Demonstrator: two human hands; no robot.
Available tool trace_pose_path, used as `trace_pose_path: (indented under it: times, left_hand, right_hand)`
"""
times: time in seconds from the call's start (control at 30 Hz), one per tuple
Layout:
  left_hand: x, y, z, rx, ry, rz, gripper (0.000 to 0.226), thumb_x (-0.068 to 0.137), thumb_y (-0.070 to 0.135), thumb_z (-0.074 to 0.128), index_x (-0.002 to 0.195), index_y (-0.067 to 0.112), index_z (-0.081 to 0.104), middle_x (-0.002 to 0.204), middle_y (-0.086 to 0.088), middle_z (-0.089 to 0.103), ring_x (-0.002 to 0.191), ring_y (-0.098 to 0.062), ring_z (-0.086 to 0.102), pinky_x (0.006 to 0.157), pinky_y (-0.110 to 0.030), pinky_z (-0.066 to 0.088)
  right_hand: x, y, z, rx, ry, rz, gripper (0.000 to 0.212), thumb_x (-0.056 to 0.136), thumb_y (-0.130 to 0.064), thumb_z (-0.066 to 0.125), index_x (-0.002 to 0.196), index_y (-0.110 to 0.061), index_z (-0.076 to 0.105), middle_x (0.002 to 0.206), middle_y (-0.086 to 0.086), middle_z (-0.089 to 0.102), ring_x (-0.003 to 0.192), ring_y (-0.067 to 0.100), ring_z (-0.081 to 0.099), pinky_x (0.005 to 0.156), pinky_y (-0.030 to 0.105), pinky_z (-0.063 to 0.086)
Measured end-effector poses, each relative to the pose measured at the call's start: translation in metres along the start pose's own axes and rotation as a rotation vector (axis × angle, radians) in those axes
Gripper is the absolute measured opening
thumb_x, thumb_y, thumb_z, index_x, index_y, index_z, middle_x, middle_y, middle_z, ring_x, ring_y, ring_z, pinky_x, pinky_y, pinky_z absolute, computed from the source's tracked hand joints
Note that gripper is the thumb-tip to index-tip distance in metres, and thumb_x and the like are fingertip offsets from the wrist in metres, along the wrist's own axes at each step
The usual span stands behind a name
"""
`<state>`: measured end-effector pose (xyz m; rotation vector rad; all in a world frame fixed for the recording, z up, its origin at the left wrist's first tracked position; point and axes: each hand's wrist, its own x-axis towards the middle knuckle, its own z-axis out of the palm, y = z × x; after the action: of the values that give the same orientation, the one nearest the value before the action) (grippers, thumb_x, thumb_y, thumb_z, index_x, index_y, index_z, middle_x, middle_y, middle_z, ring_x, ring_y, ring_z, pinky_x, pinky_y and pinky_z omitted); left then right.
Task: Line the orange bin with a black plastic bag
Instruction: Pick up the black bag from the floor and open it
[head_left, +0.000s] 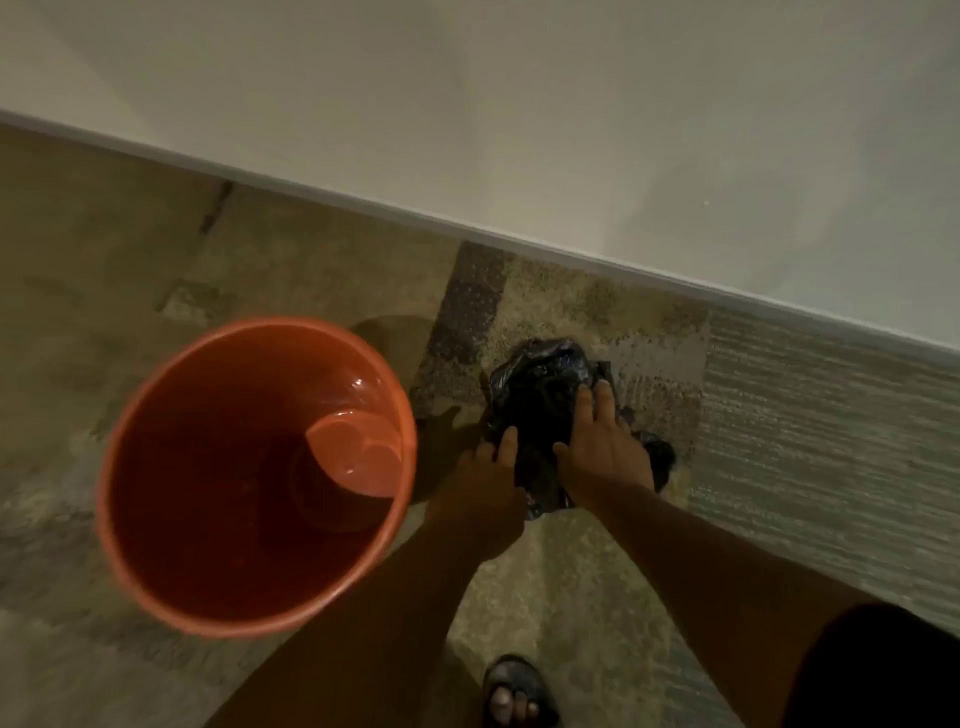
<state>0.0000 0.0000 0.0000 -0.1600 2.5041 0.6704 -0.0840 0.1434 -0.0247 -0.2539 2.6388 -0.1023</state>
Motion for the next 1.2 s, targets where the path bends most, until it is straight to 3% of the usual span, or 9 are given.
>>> trace_pose_path:
  times: [0.07,0.17,0.3,0.37,0.47,0.67,0.83,1.1,1.2]
  left_hand:
    - [0.000,-0.006,0.012,0.046,0.025,0.001,0.074,0.099,0.034,0.044,0.157,0.016,0.002,0.151,-0.011,0.034,0.131,-0.027,0.041,0.105,-0.040,0.039]
    - [0.001,-0.025,0.043,0.110,0.026,0.015,0.076,0.098,0.038,0.044,0.157,0.015,0.002,0.151,-0.007,0.035,0.132,-0.024,0.040,0.104,-0.037,0.039]
    - [0.001,-0.038,0.068,0.095,0.005,-0.026,0.075,0.098,0.040,0.043,0.157,0.018,0.002,0.154,-0.005,0.031,0.137,-0.025,0.035,0.103,-0.040,0.042]
    - [0.000,-0.040,0.075,0.099,-0.006,-0.014,0.074,0.099,0.041,0.041,0.158,0.018,0.001,0.155,-0.005,0.029,0.136,-0.025,0.034,0.102,-0.039,0.041]
    - [-0.003,-0.037,0.076,0.051,0.010,0.000,0.073,0.100,0.040,0.040,0.157,0.018,0.002,0.155,-0.005,0.029,0.134,-0.026,0.035,0.101,-0.040,0.042]
    - [-0.018,-0.018,0.056,-0.222,0.101,-0.046,0.068,0.100,0.034,0.044,0.157,0.017,0.012,0.153,-0.008,0.033,0.134,-0.026,0.038,0.101,-0.041,0.043]
    - [-0.040,0.001,0.032,-0.401,0.138,-0.077,0.069,0.099,0.032,0.050,0.157,0.019,0.016,0.157,-0.005,0.030,0.141,-0.022,0.034,0.109,-0.037,0.038]
    - [-0.079,0.027,0.000,-0.472,0.162,-0.143,0.068,0.097,0.032,0.053,0.155,0.018,0.021,0.159,-0.004,0.026,0.144,-0.020,0.030,0.112,-0.033,0.031]
    - [-0.092,0.030,-0.009,-0.467,0.140,-0.174,0.065,0.097,0.032,0.052,0.154,0.020,0.024,0.158,-0.002,0.029,0.142,-0.019,0.032,0.113,-0.034,0.032]
  right_hand:
    - [0.008,0.005,0.009,0.029,-0.035,0.106,0.089,0.095,-0.038,0.058,0.157,-0.016,-0.001,0.166,0.012,-0.008,0.134,0.036,0.047,0.087,0.042,0.054]
    - [0.021,0.017,0.037,0.048,-0.110,0.201,0.094,0.092,-0.035,0.064,0.157,-0.019,-0.002,0.166,0.013,-0.006,0.112,0.034,0.063,0.064,0.035,0.049]
    - [0.029,0.021,0.064,0.095,-0.114,0.217,0.090,0.093,-0.038,0.062,0.157,-0.020,0.003,0.162,0.017,0.020,0.117,0.037,0.060,0.075,0.043,0.052]
    - [0.031,0.021,0.069,0.137,-0.065,0.194,0.070,0.096,-0.037,0.054,0.153,-0.016,0.020,0.151,0.018,0.037,0.115,0.039,0.059,0.081,0.047,0.052]
    - [0.031,0.018,0.072,0.190,0.054,0.139,0.031,0.102,-0.032,0.040,0.123,-0.011,0.048,0.126,0.018,0.053,0.099,0.039,0.060,0.076,0.047,0.052]
    - [0.017,0.017,0.053,0.429,0.293,0.057,0.025,0.103,-0.025,0.034,0.101,-0.005,0.050,0.103,0.020,0.056,0.089,0.039,0.056,0.073,0.048,0.049]
    - [-0.009,0.008,0.014,0.708,0.431,0.059,0.018,0.104,-0.025,0.035,0.091,-0.014,0.041,0.074,0.002,0.051,0.063,0.020,0.053,0.052,0.033,0.040]
    - [-0.038,0.003,-0.054,0.781,0.576,0.108,0.018,0.104,-0.021,0.034,0.090,-0.013,0.039,0.070,-0.009,0.044,0.059,0.002,0.044,0.049,0.011,0.031]
    - [-0.045,0.001,-0.073,0.860,0.579,0.112,0.019,0.105,-0.022,0.035,0.089,-0.013,0.042,0.068,-0.011,0.052,0.057,-0.002,0.055,0.049,0.003,0.034]
